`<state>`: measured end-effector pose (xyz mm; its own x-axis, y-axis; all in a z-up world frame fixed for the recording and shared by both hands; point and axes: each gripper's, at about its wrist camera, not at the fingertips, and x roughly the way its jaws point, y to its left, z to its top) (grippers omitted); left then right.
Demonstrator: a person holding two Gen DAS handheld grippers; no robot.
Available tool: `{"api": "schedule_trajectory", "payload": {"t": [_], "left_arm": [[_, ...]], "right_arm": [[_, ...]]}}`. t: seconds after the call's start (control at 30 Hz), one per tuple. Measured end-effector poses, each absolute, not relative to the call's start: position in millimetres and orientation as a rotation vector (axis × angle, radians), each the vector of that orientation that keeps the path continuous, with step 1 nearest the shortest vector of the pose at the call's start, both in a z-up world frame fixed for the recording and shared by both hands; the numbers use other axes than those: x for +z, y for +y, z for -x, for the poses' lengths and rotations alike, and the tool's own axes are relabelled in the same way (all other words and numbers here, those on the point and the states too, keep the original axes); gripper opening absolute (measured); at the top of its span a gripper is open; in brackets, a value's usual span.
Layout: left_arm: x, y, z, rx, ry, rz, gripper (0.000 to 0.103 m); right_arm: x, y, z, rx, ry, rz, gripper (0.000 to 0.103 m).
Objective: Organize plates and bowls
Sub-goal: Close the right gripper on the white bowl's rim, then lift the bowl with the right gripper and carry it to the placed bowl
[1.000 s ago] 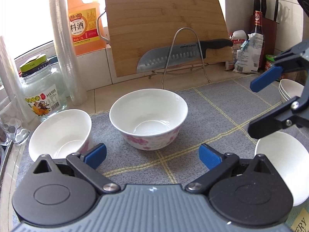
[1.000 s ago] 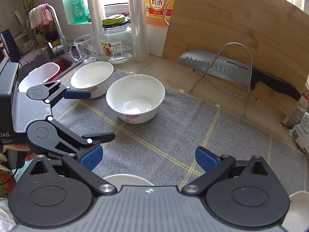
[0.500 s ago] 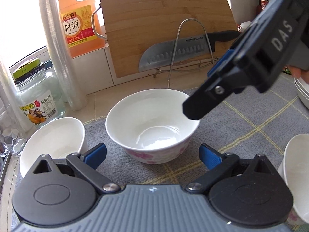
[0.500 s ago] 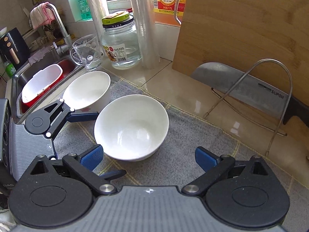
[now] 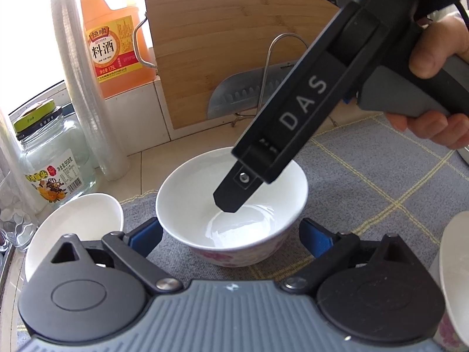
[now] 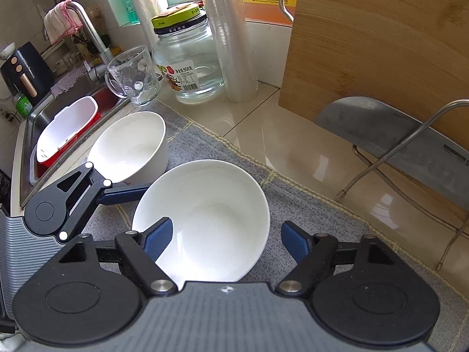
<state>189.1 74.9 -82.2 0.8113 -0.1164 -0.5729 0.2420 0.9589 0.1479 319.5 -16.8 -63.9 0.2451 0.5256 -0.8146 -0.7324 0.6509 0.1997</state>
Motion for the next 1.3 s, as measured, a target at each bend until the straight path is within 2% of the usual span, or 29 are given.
{"api": "schedule_trajectory", "payload": {"t": [0.3, 1.3], "left_arm": [[-83, 78, -192, -0.199, 0.591, -0.184, 0.096], [-63, 66, -159, -0.249, 0.613, -0.197, 0.097]], "right_arm": [[-66, -11, -321, 0.887, 1.012, 0.231, 0.077], [-38, -30, -280, 0.867, 1.024, 0.141, 0.078]]}}
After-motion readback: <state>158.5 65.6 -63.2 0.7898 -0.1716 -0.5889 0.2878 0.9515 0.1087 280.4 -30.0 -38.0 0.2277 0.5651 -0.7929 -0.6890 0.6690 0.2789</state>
